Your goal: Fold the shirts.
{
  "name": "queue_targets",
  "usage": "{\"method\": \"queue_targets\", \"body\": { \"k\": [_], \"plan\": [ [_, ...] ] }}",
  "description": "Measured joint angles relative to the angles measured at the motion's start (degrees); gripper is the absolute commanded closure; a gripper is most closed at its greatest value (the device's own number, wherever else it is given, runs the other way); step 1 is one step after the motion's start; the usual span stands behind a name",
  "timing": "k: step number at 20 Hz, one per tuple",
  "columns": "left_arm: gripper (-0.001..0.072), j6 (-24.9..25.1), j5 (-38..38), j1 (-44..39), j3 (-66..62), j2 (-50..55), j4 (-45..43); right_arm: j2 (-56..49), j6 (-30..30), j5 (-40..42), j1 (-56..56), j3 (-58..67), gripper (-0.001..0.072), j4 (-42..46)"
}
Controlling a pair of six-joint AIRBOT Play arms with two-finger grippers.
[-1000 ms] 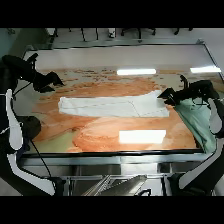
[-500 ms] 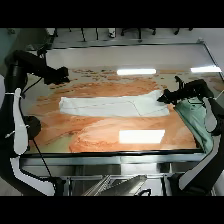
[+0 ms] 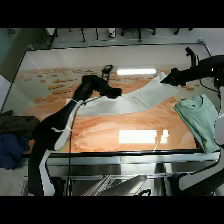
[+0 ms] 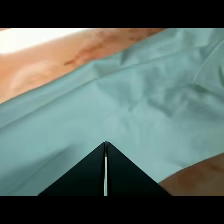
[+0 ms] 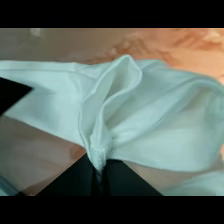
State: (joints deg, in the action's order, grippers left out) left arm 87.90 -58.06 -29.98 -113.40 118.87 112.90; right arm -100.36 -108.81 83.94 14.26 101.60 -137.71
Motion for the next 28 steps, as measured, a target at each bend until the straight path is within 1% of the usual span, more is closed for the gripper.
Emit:
{"method": "queue_targets", "body": {
  "k": [2,5,8,11,13,15,17,19,21,24,25,26,27,28],
  "plan": [
    [0.0692,-0.04,1.36,-3.5,-2.64,4.0,0.35,3.17,0.85,0.68,-1.57,0.42,0.0692,-0.04],
    [0.0692,-0.02,2.4,-6.14,-3.89,7.19,3.3,7.8,1.29,1.46,-3.76,0.74,0.0692,-0.11],
    [0.0692,-0.02,2.34,-6.4,-3.15,8.33,7.8,11.17,2.29,1.62,-4.76,0.9,0.0692,0.11],
    [0.0692,-0.02,0.37,-5.14,-2.78,6.84,12.55,12.9,2.86,1.66,-5.18,0.94,0.0692,0.04],
    [0.0692,-0.02,-0.81,-3.48,-2.75,3.26,14.84,13.35,3.45,1.68,-5.31,0.94,0.0692,0.07],
    [0.0692,0.0,-4.07,-0.5,-2.69,-1.99,16.13,13.6,3.98,1.7,-5.51,0.94,0.0692,0.07],
    [0.0692,0.0,-8.48,3.93,-2.71,-8.35,16.83,13.7,4.79,1.57,-6.45,0.94,0.0692,0.09],
    [0.0692,0.02,-13.88,10.16,-2.71,-15.91,17.14,13.64,5.57,0.39,-9.16,0.92,0.0691,0.11],
    [0.0692,0.04,-17.7,16.61,-2.73,-23.32,17.29,12.79,6.08,-3.15,-14.67,0.92,0.0691,0.11],
    [0.0692,0.28,-21.14,25.24,-2.69,-32.5,17.57,9.05,6.47,-12.66,-26.21,0.92,0.0683,0.04],
    [0.0692,0.74,-21.79,27.61,-2.69,-34.91,17.55,6.75,6.8,-17.07,-30.77,0.92,0.0621,0.04],
    [0.0692,1.4,-22.36,29.77,-2.64,-37.16,17.53,4.24,6.82,-21.73,-35.04,0.92,0.0361,-0.13],
    [0.0691,2.27,-22.99,31.54,-2.6,-38.91,17.51,1.18,6.84,-27.52,-39.58,0.92,0.0198,-0.35],
    [0.0692,3.15,-23.45,32.92,-2.58,-40.26,17.46,-1.79,6.82,-33.73,-43.65,0.92,0.0185,-0.59]
  ]
}}
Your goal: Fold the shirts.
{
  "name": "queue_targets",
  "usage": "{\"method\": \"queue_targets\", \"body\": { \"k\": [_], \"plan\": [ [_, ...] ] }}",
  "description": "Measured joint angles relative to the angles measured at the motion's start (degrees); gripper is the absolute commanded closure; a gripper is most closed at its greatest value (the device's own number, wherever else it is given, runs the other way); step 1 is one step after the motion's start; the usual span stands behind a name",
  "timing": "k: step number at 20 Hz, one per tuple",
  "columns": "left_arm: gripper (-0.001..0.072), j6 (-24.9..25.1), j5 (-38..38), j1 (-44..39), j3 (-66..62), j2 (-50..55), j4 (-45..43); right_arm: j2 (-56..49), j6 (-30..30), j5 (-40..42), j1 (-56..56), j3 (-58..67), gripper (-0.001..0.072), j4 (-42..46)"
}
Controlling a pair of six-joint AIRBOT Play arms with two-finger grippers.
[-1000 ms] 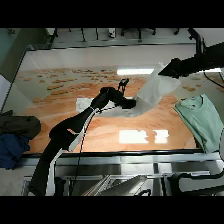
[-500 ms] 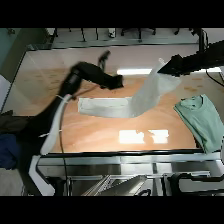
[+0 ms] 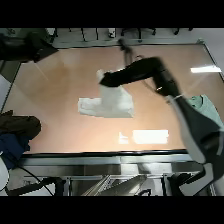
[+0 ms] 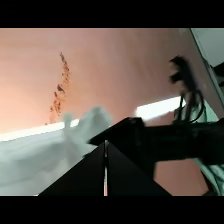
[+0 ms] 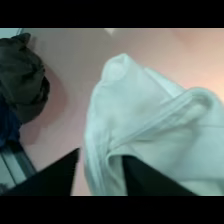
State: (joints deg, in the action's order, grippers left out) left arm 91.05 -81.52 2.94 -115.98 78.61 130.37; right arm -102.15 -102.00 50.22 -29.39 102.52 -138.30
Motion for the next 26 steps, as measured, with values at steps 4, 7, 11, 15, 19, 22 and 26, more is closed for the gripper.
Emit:
{"method": "queue_targets", "body": {
  "k": [4,7,11,15,19,22,26],
  "plan": [
    [0.0692,3.34,-2.4,2.71,0.07,-2.4,-0.22,-6.27,0.46,-19.54,-9.25,-0.04,0.0185,-0.22],
    [0.0692,4.59,-3.56,3.34,0.07,-2.01,-0.24,-2.62,0.7,-17.03,-5.01,-0.02,0.0185,2.29],
    [0.0692,5.25,-4.24,3.58,0.07,-0.35,-0.24,3.74,5.05,-1.95,7.98,0.0,0.018,7.89],
    [0.0692,5.46,-4.33,3.65,0.07,0.5,-0.2,4.85,10.01,13.18,19.54,-3.67,0.0059,12.17],
    [0.0691,5.46,-4.44,3.65,0.07,0.74,0.07,1.49,10.78,18.32,23.58,-11.37,0.0054,12.74],
    [0.0692,5.46,-4.44,3.65,0.07,0.76,0.09,-3.39,7.93,19.17,23.28,-13.99,0.0066,7.74],
    [0.0692,5.46,-4.42,3.65,0.07,0.79,0.13,-8.24,5.46,17.16,21.05,-15.1,0.0126,2.73]
  ]
}}
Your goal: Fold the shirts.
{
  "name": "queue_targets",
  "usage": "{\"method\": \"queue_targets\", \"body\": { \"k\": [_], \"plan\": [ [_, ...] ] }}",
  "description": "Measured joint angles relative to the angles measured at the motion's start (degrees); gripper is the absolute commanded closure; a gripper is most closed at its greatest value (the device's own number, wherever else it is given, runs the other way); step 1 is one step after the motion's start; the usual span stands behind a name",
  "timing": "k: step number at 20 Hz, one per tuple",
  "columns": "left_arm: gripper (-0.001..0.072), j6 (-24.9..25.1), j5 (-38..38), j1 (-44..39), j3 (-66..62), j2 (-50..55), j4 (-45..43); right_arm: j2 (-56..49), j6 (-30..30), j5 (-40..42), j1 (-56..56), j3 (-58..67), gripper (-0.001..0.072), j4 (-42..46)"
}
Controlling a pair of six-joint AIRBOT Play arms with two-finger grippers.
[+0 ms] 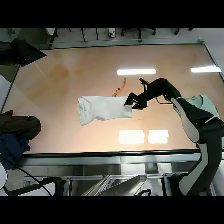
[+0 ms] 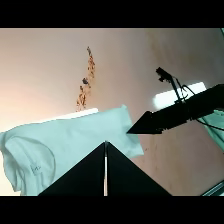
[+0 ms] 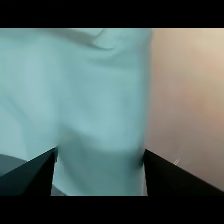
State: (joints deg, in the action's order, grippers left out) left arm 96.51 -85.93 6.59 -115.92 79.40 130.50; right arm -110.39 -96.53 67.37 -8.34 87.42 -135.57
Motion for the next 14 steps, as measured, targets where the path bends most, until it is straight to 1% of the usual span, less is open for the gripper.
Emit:
{"method": "queue_targets", "body": {
  "k": [2,4,5,6,7,8,11,14],
  "plan": [
    [0.0692,0.0,-0.02,0.0,0.0,0.0,0.02,-0.96,-0.5,-1.36,-0.7,-0.13,0.0127,-1.49],
    [0.0692,0.0,0.0,0.0,0.0,0.0,0.02,-1.55,-0.81,-2.38,-1.16,-0.2,0.0161,-2.54],
    [0.0692,0.0,0.0,0.0,0.0,0.0,0.02,-1.73,-0.85,-2.58,-1.27,-0.22,0.035,-2.69],
    [0.0692,0.0,0.0,0.0,0.0,0.0,0.02,-1.92,-1.07,-2.8,-1.38,-0.28,0.0558,-2.19],
    [0.0692,0.0,-0.02,0.0,0.0,0.0,0.02,-2.14,-1.31,-2.89,-1.46,-0.37,0.0658,-1.84],
    [0.0691,0.0,-0.02,0.0,0.0,0.0,0.02,-2.21,-1.75,-2.95,-1.57,-0.39,0.0693,-1.97],
    [0.0692,0.0,0.0,0.0,0.0,0.0,0.02,-1.77,-3.02,-2.82,-1.7,-0.2,0.0694,-3.43],
    [0.0692,0.0,-0.02,0.0,0.0,0.0,0.0,1.95,-3.69,-1.68,-0.2,1.31,0.0694,-4.81]
  ]
}}
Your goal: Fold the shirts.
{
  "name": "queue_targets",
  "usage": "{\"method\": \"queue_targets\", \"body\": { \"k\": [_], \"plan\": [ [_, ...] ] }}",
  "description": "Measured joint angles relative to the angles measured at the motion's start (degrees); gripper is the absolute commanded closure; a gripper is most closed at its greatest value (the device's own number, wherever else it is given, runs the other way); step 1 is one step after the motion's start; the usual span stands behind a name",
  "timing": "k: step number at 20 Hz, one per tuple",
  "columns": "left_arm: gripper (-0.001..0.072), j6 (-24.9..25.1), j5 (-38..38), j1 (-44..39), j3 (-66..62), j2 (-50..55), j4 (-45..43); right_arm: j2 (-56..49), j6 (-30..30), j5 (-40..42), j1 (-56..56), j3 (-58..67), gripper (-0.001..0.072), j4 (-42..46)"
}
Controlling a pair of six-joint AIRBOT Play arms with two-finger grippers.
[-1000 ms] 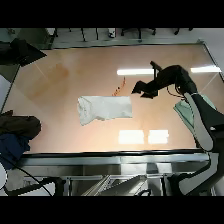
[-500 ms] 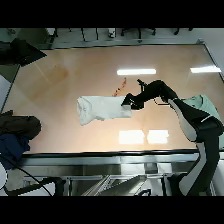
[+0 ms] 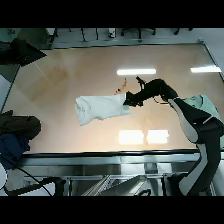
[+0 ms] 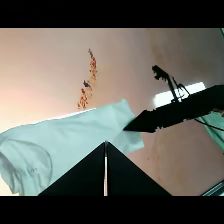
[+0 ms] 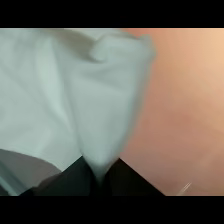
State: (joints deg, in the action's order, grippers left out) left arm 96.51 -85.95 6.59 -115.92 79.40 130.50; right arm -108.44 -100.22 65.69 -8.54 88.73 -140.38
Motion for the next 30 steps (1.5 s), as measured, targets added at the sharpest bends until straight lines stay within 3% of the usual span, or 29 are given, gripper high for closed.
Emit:
{"method": "queue_targets", "body": {
  "k": [5,13,17,23,28,29,30],
  "plan": [
    [0.0692,0.0,-0.02,0.0,0.0,0.0,0.0,14.21,0.59,0.85,11.96,3.82,0.0694,0.11],
    [0.0691,0.0,-0.17,-1.05,0.0,0.0,0.0,30.05,5.44,7.74,42.95,5.03,0.0694,2.73],
    [0.0692,0.0,0.04,-3.54,0.0,0.0,-0.02,31.63,9.31,19.08,53.57,4.94,0.0694,13.7],
    [0.0691,0.0,2.78,-8.24,0.0,0.0,-0.35,34.18,16.24,33.97,58.49,4.66,0.0693,32.41],
    [0.0692,0.0,4.59,-11.76,0.0,0.09,-0.39,35.5,19.19,38.36,59.12,3.43,0.069,40.24],
    [0.0692,0.0,4.72,-12.28,0.0,0.09,-0.42,35.58,19.32,38.71,59.17,2.6,0.0588,41.75],
    [0.0692,0.0,4.96,-12.68,0.0,0.09,-0.42,35.65,19.56,39.15,59.19,1.42,0.0278,43.34]
  ]
}}
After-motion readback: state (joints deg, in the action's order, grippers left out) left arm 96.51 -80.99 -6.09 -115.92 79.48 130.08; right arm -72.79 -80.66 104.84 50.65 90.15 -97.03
